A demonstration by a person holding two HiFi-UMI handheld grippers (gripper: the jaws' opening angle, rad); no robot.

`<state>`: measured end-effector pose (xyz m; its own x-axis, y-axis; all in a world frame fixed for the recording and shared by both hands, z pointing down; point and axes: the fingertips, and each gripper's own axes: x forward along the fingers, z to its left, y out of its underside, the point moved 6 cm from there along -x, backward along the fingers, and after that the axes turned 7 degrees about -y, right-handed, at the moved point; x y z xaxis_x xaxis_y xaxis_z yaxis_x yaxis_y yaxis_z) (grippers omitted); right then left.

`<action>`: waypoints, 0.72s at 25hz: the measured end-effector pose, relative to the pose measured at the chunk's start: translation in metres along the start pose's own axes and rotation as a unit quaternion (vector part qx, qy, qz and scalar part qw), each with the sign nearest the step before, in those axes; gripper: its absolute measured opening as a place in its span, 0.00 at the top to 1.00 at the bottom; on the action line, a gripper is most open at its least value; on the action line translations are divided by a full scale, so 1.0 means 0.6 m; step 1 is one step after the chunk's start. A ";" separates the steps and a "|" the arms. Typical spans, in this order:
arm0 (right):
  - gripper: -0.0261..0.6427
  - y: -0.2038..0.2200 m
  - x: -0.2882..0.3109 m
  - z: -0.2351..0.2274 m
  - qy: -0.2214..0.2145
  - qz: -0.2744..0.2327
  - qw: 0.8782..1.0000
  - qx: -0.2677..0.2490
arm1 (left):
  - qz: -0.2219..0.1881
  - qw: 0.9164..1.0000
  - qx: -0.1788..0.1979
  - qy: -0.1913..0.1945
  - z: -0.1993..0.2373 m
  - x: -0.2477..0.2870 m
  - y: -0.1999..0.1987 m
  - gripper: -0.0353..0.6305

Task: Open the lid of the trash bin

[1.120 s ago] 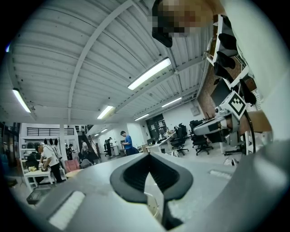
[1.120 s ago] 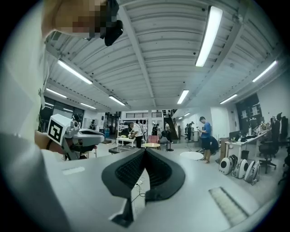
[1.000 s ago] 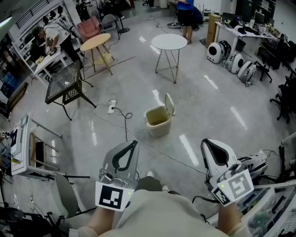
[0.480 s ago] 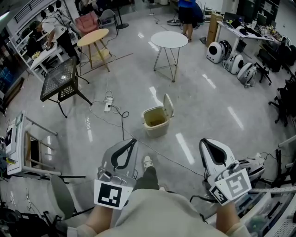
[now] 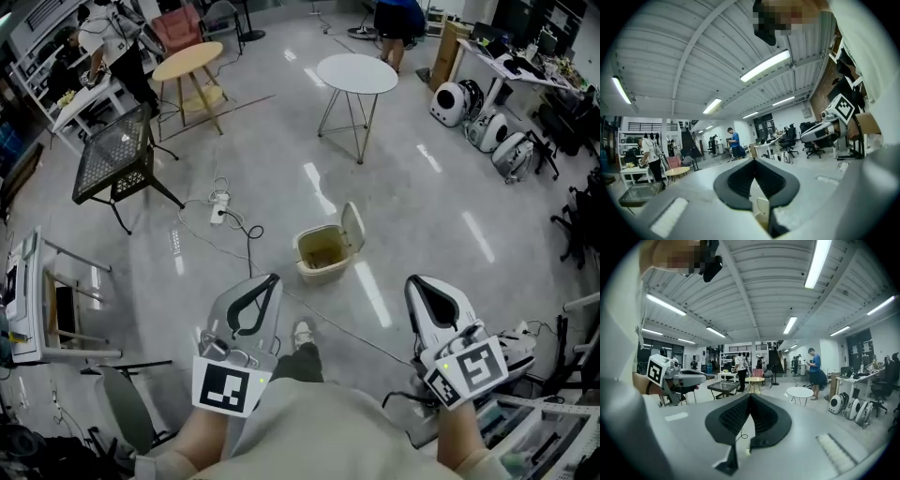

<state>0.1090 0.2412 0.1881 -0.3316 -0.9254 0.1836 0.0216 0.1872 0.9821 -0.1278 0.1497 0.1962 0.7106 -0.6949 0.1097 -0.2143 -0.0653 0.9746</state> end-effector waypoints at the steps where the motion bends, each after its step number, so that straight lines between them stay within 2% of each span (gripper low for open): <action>1: 0.96 -0.003 0.025 -0.010 0.002 0.003 1.000 0.002 | 0.004 1.000 -0.004 0.000 0.019 0.018 0.006 0.94; 9: 0.96 -0.020 0.201 -0.087 0.017 0.025 1.000 0.004 | 0.018 1.000 -0.019 0.002 0.153 0.152 0.038 0.94; 18: 0.96 0.009 0.309 -0.179 0.021 0.059 0.997 0.035 | 0.043 0.998 -0.033 -0.015 0.212 0.252 0.080 0.94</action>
<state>0.1490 0.0351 0.2318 -0.2905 -0.9081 0.3017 -0.0071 0.3173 0.9483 -0.1158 -0.0497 0.2348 0.6710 -0.7168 0.1895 -0.2292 0.0426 0.9725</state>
